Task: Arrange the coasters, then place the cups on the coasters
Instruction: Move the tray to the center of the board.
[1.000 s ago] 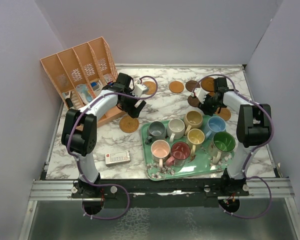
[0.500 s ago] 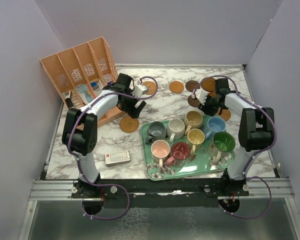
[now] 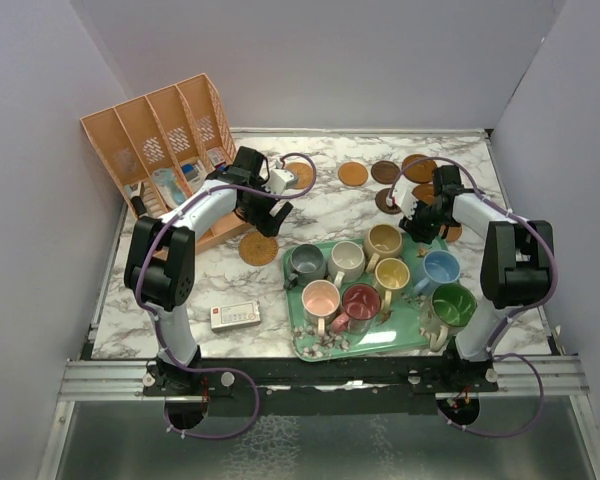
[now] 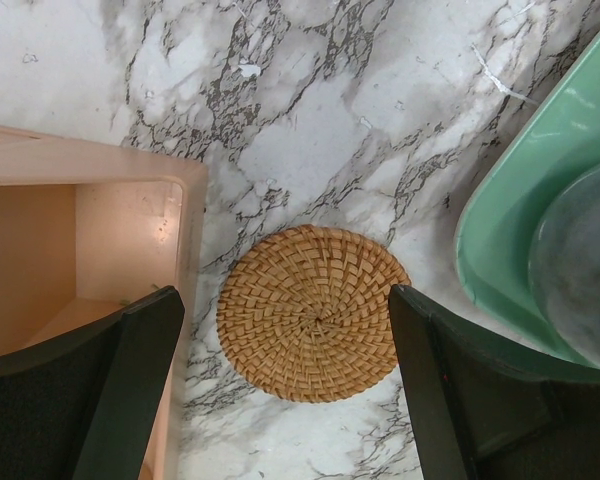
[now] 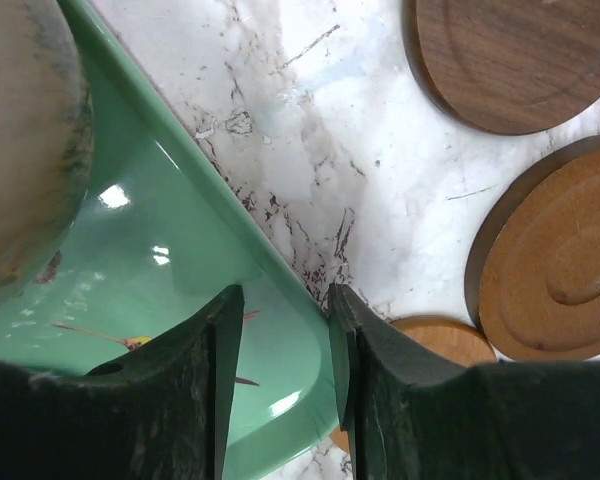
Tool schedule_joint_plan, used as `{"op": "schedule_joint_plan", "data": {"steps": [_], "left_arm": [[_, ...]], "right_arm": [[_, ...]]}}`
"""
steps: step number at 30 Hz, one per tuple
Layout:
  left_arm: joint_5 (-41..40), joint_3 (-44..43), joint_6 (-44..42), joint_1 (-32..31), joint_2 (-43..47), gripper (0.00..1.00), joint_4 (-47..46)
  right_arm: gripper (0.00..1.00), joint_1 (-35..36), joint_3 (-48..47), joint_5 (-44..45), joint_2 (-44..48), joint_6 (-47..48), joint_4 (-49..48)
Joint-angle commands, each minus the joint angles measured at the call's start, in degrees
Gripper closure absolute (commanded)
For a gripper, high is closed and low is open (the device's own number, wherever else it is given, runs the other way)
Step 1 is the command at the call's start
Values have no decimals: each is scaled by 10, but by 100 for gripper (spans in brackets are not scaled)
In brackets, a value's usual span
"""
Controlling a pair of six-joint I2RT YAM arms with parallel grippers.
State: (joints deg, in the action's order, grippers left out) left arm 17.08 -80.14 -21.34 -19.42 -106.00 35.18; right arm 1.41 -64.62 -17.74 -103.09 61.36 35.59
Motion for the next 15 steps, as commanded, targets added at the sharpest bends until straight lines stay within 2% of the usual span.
{"op": "schedule_joint_plan", "data": {"steps": [1, 10, 15], "left_arm": [[-1, -14, -1, -3, -1, 13, 2], [-6, -13, -3, -4, -2, 13, 2], [-7, -14, -3, -4, -3, 13, 2]], "right_arm": [[60, 3, 46, 9, -61, -24, 162], [74, 3, 9, -36, -79, -21, 195], [84, 3, 31, -40, -72, -14, 209]]}}
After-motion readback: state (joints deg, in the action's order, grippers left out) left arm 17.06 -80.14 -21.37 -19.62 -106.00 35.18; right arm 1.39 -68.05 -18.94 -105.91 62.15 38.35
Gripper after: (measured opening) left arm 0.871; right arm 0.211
